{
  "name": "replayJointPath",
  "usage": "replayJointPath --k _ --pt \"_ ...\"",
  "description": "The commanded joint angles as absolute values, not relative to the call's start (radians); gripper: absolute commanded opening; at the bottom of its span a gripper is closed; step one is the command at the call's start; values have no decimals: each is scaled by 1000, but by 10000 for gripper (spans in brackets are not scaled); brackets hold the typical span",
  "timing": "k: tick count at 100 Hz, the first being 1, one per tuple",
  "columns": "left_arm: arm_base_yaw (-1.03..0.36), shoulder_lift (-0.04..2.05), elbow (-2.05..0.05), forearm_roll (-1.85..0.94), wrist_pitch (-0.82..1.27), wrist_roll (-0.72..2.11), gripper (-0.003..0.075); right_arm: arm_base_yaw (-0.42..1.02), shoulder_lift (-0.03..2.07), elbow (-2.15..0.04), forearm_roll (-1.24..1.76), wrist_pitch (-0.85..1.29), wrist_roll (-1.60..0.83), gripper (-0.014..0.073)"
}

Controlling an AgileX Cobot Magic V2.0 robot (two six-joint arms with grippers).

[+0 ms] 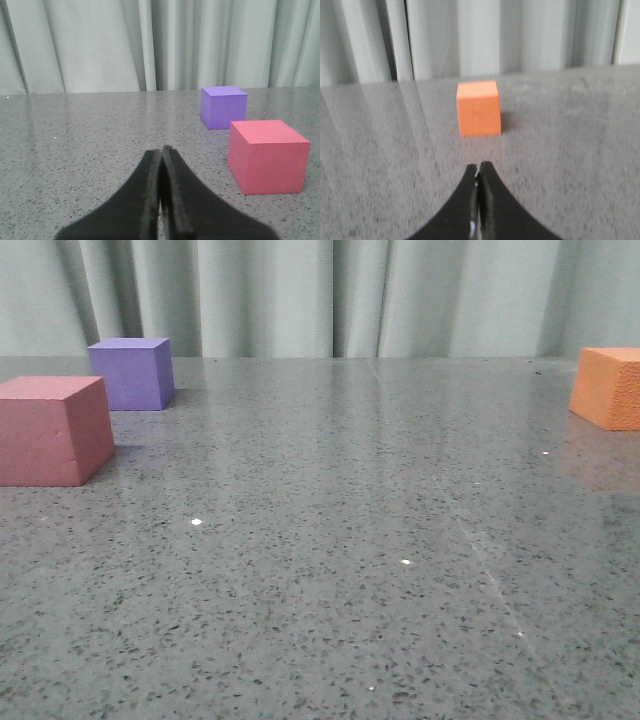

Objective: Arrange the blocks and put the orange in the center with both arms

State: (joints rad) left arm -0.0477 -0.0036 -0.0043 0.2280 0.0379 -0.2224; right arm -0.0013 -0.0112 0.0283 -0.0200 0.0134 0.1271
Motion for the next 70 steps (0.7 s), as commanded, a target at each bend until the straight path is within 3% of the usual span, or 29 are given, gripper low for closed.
replayJointPath --k 1,13,24,46,70 --pt "-47 -34 51 227 -40 -224 -19 -7 -33 3 -19 -126 118 -67" --pt "-47 -34 51 227 -40 -224 -19 -7 -24 -79 -19 -54 127 -67" --pt "-47 -34 51 227 -40 -224 -19 -7 24 -232 -19 151 135 -67" --pt "-47 -34 51 227 -40 -224 -19 -7 292 -548 -19 492 134 -67" --pt "-47 -34 51 227 -40 -224 -19 -7 577 -738 -19 574 134 -67"
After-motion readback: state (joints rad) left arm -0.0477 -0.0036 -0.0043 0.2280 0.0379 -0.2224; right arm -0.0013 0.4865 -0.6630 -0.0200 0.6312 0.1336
